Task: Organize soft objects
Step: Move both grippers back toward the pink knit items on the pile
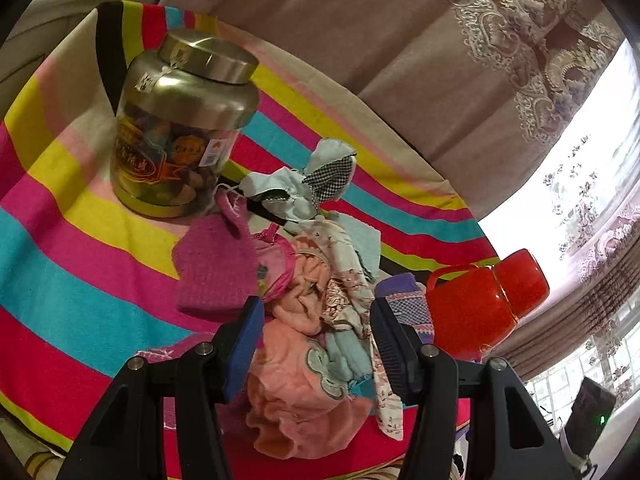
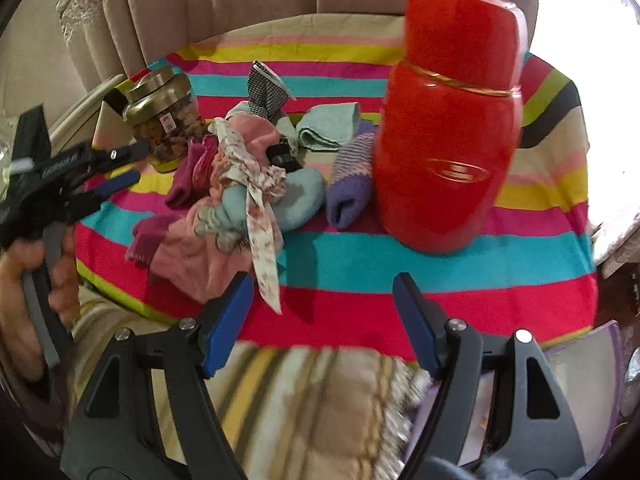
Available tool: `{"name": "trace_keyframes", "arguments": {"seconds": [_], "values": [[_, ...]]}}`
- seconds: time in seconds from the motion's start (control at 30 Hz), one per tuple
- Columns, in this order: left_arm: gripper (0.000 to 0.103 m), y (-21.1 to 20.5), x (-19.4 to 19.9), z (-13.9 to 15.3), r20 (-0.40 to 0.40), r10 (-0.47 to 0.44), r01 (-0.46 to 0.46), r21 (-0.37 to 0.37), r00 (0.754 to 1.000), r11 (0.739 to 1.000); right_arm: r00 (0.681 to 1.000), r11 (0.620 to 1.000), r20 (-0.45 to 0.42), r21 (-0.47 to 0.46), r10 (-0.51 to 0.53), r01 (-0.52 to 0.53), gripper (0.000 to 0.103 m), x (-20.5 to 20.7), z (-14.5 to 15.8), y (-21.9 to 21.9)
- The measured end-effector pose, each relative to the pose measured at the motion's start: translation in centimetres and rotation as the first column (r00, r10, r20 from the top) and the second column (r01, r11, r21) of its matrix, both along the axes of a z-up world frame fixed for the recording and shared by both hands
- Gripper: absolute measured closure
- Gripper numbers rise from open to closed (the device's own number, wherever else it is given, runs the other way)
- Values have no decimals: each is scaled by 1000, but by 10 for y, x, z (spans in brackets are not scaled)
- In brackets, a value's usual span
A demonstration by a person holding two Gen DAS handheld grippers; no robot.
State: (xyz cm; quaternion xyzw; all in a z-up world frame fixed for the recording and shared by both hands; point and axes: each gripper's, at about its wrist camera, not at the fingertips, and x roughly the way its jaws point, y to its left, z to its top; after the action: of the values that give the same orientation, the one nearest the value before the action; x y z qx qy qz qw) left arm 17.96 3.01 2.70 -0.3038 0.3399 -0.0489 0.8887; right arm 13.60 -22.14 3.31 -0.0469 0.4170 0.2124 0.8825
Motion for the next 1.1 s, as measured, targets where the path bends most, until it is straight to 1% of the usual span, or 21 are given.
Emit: {"name": "trace_keyframes", "arguments": {"seconds": [0.07,0.2,0.43,0.57,0.67,0.77,0.93,1.0,1.07,1.1], "values": [[50,0,1,-3,-2,-5,5,-1,1000,1000,1000,1000,-9,21,21,-21,28,8,-1,12],[52,3,2,-10,-11,-3,3,-14,1000,1000,998,998,4,12,57,-57,28,25,-6,38],[52,19,4,-27,-40,36,-37,-32,999,999,995,996,24,13,92,-92,28,57,-13,73],[52,27,7,-33,-50,59,-60,-23,997,998,995,995,11,18,99,-99,28,78,-20,87],[52,29,12,-37,-55,71,-71,1,996,997,994,994,6,13,106,-106,28,89,-25,95],[50,32,21,-42,-66,76,-75,20,995,997,994,994,-9,15,111,-111,28,98,-33,101],[42,38,38,-54,-103,98,-95,39,990,995,991,991,-40,26,130,-129,28,108,-46,107],[42,41,47,-60,-120,106,-102,42,987,994,990,991,-46,38,131,-129,30,111,-48,107],[41,44,54,-64,-137,116,-110,48,984,993,989,990,-57,48,138,-135,41,113,-51,107],[41,44,57,-66,-141,116,-110,51,983,993,988,989,-65,51,142,-139,44,115,-53,108]]}}
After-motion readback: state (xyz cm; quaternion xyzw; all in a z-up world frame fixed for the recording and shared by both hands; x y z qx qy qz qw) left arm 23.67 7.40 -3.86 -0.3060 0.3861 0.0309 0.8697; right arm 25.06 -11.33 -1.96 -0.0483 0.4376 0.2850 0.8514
